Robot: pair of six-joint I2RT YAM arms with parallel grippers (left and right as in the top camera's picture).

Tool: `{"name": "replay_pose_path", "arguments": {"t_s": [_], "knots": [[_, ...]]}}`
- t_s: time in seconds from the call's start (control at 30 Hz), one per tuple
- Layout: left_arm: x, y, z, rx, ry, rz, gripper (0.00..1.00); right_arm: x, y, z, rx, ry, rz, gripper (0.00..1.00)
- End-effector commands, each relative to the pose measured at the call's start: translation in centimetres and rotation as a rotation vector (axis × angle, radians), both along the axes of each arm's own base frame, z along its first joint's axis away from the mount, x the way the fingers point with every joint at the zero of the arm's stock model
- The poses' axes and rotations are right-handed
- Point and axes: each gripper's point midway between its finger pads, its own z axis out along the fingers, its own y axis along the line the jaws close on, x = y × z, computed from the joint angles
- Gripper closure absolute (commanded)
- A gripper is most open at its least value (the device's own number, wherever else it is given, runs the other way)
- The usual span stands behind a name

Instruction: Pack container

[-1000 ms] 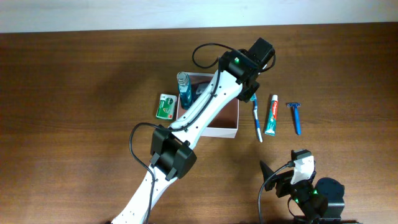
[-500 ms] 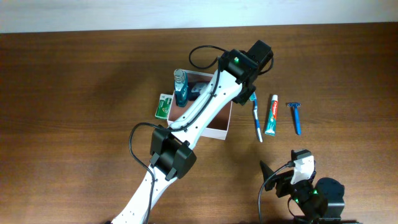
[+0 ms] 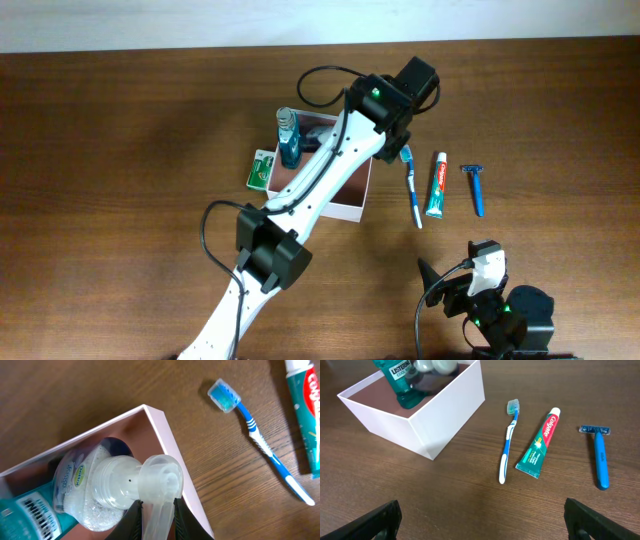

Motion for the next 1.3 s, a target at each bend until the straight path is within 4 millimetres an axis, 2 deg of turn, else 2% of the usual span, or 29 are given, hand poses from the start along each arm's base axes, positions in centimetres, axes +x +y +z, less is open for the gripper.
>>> {"name": "replay_pose_path", "arguments": {"t_s": [0.0, 0.23, 0.63, 0.93, 1.27], "knots": [[1.2, 2.3, 5.9, -0.015, -0.148, 0.087, 0.82, -0.1, 0.1, -0.1, 0.012, 0.002, 0.002, 0.01], [1.0, 2.5, 6.6, -0.062, -0.151, 0.173, 0.82, -0.1, 0.1, -0.1, 0.012, 0.002, 0.002, 0.01], [-0.4, 0.1, 6.1, -0.282, -0.029, 0.381, 0.85, -0.1, 0.1, -0.1, 0.012, 0.002, 0.002, 0.01], [-0.4, -2.2, 6.6, -0.411, 0.023, 0.387, 0.88, -0.1, 0.1, -0.1, 0.012, 0.002, 0.002, 0.01], [-0.4, -2.1, 6.9, -0.417, 0.018, 0.396, 0.87, -0.1, 0.1, -0.1, 0.012, 0.002, 0.002, 0.01]]}}
